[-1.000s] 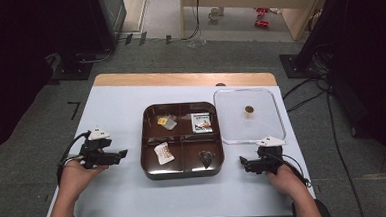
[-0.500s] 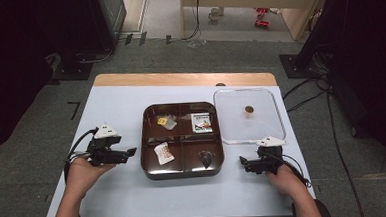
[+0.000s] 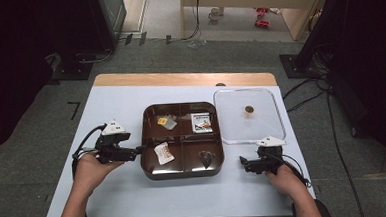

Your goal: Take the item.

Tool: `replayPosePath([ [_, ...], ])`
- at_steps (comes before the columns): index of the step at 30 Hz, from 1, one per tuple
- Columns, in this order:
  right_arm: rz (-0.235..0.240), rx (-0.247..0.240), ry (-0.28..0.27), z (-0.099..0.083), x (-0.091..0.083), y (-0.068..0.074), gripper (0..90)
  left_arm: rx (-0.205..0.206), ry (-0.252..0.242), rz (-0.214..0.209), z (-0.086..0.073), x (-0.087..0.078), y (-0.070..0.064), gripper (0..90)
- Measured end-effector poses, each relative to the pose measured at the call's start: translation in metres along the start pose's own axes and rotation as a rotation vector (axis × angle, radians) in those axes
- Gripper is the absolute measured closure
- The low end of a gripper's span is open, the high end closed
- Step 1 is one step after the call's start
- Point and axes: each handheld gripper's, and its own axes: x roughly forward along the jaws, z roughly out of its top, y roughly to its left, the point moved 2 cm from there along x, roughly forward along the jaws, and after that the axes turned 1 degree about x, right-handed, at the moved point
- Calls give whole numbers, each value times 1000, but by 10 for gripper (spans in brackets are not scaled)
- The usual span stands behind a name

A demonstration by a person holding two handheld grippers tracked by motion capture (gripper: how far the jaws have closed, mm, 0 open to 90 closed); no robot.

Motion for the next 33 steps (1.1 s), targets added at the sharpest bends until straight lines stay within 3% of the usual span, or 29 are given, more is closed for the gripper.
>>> replayPosePath([
  [8, 0, 0, 0, 0, 0, 0, 0, 13, -7, -32, 10, 4, -11, 223],
  [11, 0, 0, 0, 0, 0, 0, 0, 21, -19, -62, 15, 5, -16, 219],
  [14, 0, 0, 0, 0, 0, 0, 0, 45, -24, -77, 19, 7, -22, 223],
  [20, 0, 2, 1, 0, 0, 0, 0, 91, 4, -90, 22, 22, -36, 273],
  [22, -1, 2, 1, 0, 0, 0, 0, 112, 6, -101, 22, 26, -40, 336],
  [25, -1, 3, 1, 0, 0, 0, 0, 128, 18, -114, 21, 31, -45, 337],
  [33, 0, 2, 2, 0, 0, 0, 0, 164, 63, -100, 14, 51, -48, 384],
])
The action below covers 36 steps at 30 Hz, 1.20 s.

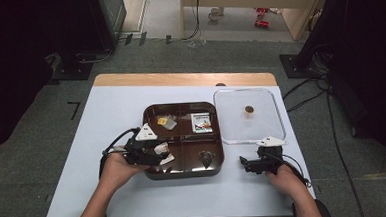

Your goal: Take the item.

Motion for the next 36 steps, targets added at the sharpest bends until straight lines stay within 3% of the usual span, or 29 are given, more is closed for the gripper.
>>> replayPosePath([
  [5, 0, 0, 0, 0, 0, 0, 0, 38, 17, 20, -3, 9, 3, 444],
  [8, 0, 0, 0, 0, 0, 0, 0, 2, 39, 23, -3, 14, 2, 445],
  [9, 0, 0, 0, 0, 0, 0, 0, 2, 61, 49, -2, 17, 2, 444],
  [15, 0, 0, 0, 0, 0, 0, 0, 20, 55, 65, -3, 18, 3, 468],
  [21, 0, -2, -1, 0, 0, 0, 0, 46, 10, 37, 0, 15, -2, 470],
  [23, 0, -3, -1, 0, 0, 0, 0, 52, 39, 25, 0, 21, -5, 469],
  [25, 0, -2, -1, 0, 0, 0, 0, 58, 56, 36, 0, 24, -7, 459],
  [28, 0, -2, -1, 0, 0, 0, 0, 70, 124, 67, 0, 32, -8, 459],
  [36, 0, -3, -1, 0, 0, 0, 0, 62, 158, 85, 2, 35, -8, 456],
])
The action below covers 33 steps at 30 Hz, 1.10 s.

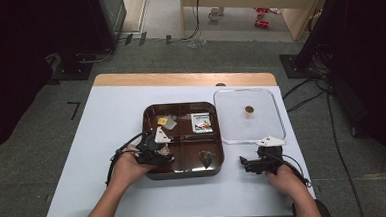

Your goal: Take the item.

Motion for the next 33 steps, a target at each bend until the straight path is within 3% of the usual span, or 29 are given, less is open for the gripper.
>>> replayPosePath([
  [4, 0, -1, 0, 0, 0, 0, 0, -7, -2, -5, 0, 3, 0, 462],
  [5, 0, -1, 0, 0, 0, 0, 0, -7, -2, -5, 0, 3, 0, 388],
  [6, 0, -1, 0, 0, 0, 0, 0, -22, 4, -43, -3, 7, -1, 388],
  [11, 0, 0, 0, 0, 0, 0, 0, -21, 3, -24, -3, 6, -1, 410],
  [15, 0, -1, 0, 0, 0, 0, 0, -16, -17, -12, -4, 6, -2, 463],
  [16, 0, -1, 0, 0, 0, 0, 0, 3, -29, -11, -5, 5, -2, 493],
  [17, 0, -1, 0, 0, 0, 0, 0, 9, -35, -12, -5, 5, -2, 586],
  [19, 0, -1, 0, 0, 0, 0, 0, 24, -49, -15, -6, 4, -3, 614],
  [20, 0, 0, 0, 0, 0, 0, 0, 18, -56, -15, -6, 3, -4, 686],
  [22, 0, 0, 0, 0, 0, 0, 0, -21, -73, -17, -6, 2, -3, 748],
  [27, 0, 0, 0, 0, 0, 0, 0, -51, -89, -27, -5, -1, 1, 821],
  [33, 0, 0, 0, 0, 0, 0, 0, -107, -136, -64, -5, -10, 8, 848],
])
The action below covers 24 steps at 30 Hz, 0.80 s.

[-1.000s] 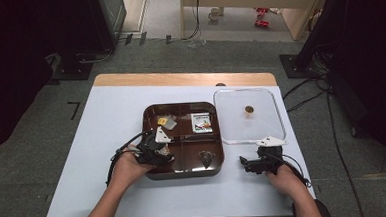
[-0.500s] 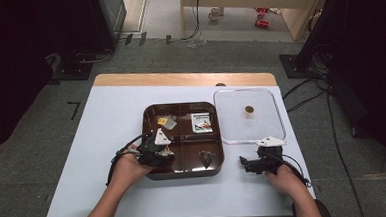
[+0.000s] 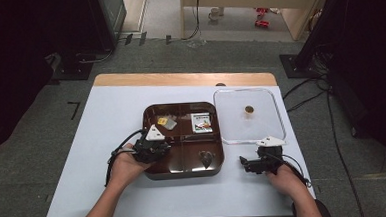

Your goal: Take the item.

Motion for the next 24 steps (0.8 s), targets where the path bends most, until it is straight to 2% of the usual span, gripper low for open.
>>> replayPosePath([
  [6, 0, 0, 0, 0, 0, 0, 0, -13, -24, -16, 2, -7, 1, 852],
  [8, 0, 0, 0, 0, 0, 0, 0, -40, -40, -38, 4, -13, 4, 856],
  [10, 0, 0, 0, 0, 0, 0, 0, -46, -41, -43, 4, -14, 4, 858],
  [20, 0, 1, 0, 0, 0, 0, 0, -49, -77, -73, 8, -34, 6, 859],
  [24, 0, 2, 0, 0, 0, 0, 0, -72, -102, -94, 9, -47, 9, 859],
])
